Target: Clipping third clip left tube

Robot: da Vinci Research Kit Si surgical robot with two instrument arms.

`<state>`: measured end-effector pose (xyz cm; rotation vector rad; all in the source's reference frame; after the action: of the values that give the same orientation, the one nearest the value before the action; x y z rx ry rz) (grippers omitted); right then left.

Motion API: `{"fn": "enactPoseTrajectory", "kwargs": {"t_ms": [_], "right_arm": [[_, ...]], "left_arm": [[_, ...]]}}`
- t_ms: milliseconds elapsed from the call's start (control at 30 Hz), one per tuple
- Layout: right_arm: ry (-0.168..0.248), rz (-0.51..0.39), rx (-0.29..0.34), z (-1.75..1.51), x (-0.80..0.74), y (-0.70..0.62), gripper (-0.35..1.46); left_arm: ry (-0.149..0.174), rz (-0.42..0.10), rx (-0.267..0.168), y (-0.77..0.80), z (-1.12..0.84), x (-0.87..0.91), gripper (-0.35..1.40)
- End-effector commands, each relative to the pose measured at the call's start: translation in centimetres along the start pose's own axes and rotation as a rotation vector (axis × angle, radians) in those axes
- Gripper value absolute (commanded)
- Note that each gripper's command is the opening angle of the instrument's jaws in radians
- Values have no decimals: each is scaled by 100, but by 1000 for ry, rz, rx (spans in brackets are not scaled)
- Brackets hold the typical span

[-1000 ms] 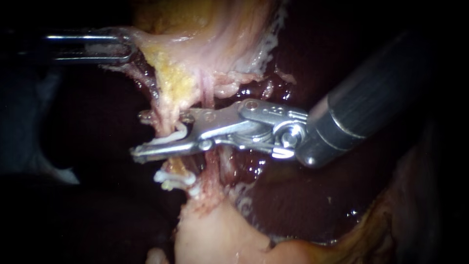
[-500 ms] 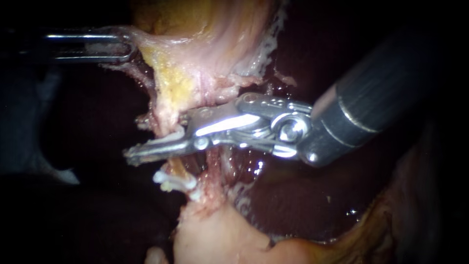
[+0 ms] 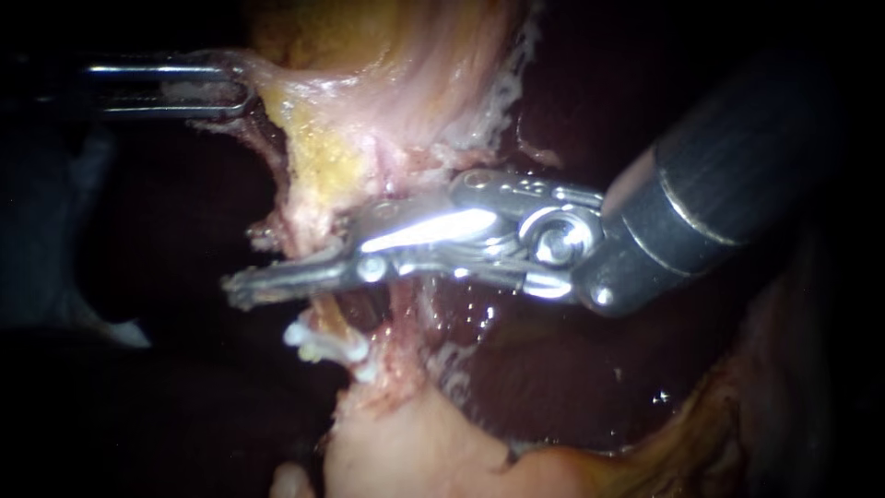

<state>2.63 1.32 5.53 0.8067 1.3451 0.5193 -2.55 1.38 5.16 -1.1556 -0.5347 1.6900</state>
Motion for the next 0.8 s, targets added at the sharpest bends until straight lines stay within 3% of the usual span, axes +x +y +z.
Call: {"fn": "enactPoseTrajectory", "kwargs": {"t_ms": [33,200,267,400,533,800], "right_arm": [[1,4,-1,0,-1,0,5],[4,26,-10,1,-4,1,-17],[5,43,-10,1,-6,2,-35],[3,100,-12,0,-10,3,-35],[-21,99,-19,0,-14,4,-35],[-21,99,-19,0,-14,5,-35]], "left_arm": [[0,0,0,0,0,0,-35],[0,0,0,-1,0,0,-35],[0,1,0,-1,0,0,-35],[0,1,0,-1,0,0,-35],[0,1,0,-1,0,0,-35],[0,0,0,-1,0,0,-35]]}}
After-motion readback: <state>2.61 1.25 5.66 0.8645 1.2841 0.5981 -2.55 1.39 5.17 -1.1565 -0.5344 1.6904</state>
